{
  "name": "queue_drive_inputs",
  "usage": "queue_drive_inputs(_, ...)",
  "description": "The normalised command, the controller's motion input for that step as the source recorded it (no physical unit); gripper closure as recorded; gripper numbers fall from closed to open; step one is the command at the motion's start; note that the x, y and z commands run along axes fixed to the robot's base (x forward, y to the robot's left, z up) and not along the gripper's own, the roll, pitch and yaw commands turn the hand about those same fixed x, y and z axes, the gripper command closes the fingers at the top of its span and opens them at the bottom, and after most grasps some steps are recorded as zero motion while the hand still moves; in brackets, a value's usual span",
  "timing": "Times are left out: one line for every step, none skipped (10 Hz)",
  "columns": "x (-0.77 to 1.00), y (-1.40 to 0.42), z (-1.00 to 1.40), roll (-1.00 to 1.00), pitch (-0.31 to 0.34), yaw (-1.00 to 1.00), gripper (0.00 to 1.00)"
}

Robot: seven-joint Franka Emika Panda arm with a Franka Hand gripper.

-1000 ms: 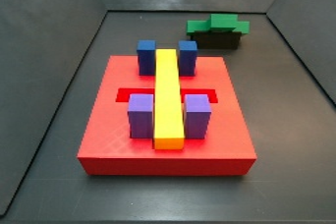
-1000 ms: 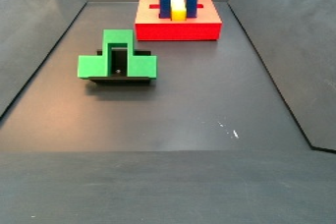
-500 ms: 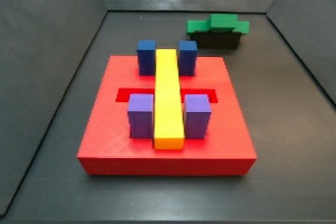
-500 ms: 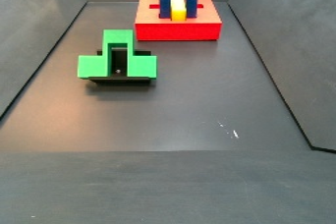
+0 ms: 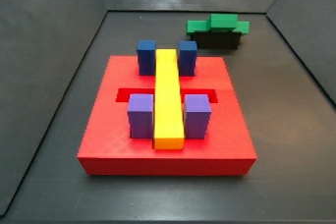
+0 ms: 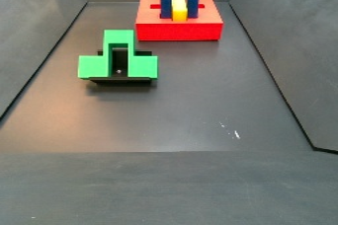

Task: Pick up the green object. Move up. Place the green object on the fixture. Regrasp the green object. Move to above the board. Insert the green object.
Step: Regrasp the green object.

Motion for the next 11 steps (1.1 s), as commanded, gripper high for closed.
queue_drive_inputs(0.65,0.13,0.13,0.57,0.043,-0.06,0.0)
queue_drive_inputs(0.61,0.13,0.06,0.56,0.02,-0.05,0.0)
queue_drive_inputs(0.66,0.18,0.01,0.54,0.029,-0.05,0.0)
queue_drive_inputs(0.67,0.16,0.0,0.55,0.054,-0.02,0.0)
queue_drive_inputs(0.51,0.08,0.0,0.63,0.051,0.0,0.0)
queue_drive_inputs(0.16,0.0,0.0,0.64,0.08,0.12,0.0)
queue_drive_inputs(0.0,0.01,0.0,0.48,0.06,0.25,0.0)
queue_drive_inputs(0.06,0.07,0.0,0.42,0.02,0.22,0.0)
queue_drive_inputs(0.19,0.07,-0.06,0.5,0.0,0.13,0.0)
queue_drive_inputs(0.24,0.05,0.0,0.63,0.011,0.05,0.0)
queue_drive_inputs(0.28,0.01,0.0,0.58,0.046,0.07,0.0)
